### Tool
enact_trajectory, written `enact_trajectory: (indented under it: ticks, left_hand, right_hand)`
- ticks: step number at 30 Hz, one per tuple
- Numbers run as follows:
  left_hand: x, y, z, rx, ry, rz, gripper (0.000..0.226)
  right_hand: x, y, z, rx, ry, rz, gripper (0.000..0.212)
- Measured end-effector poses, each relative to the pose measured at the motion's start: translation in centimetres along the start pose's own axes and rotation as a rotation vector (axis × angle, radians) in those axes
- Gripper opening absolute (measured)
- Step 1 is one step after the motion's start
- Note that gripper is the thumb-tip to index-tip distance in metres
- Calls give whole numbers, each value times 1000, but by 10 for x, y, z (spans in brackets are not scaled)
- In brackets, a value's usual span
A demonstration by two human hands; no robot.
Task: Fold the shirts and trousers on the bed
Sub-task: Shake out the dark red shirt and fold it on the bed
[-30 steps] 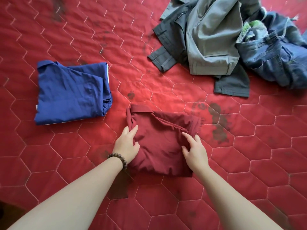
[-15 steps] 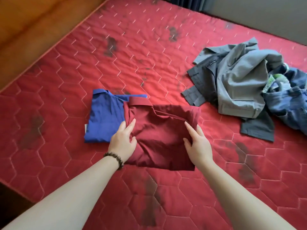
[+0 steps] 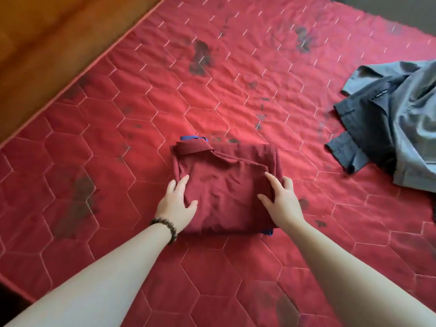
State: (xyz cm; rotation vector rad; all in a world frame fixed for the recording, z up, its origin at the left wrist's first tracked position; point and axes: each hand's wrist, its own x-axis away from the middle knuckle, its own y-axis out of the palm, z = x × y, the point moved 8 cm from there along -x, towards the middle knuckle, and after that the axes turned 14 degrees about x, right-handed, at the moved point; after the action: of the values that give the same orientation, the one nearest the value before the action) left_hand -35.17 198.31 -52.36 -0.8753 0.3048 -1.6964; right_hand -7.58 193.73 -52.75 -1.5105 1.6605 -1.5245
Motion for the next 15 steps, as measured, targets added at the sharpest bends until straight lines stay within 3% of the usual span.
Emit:
enact_trajectory:
  ticks: [3,8,12,15]
  left_hand:
    - [-5,7,-19,-13,-21,-57,70]
    - [-7,-4,-5,11,87,-28,69]
    - [-11,0,-13,-9,37,-115,72]
    - [-11,-8,-10,-67,54,-1,70]
  right_hand:
    - [0,15,11,-34,71,-1,59]
    - [11,6,8,-12,64,86,56]
    - [13,11,14,42,128,-12,55]
    - [14,-12,12,199,123,179,45]
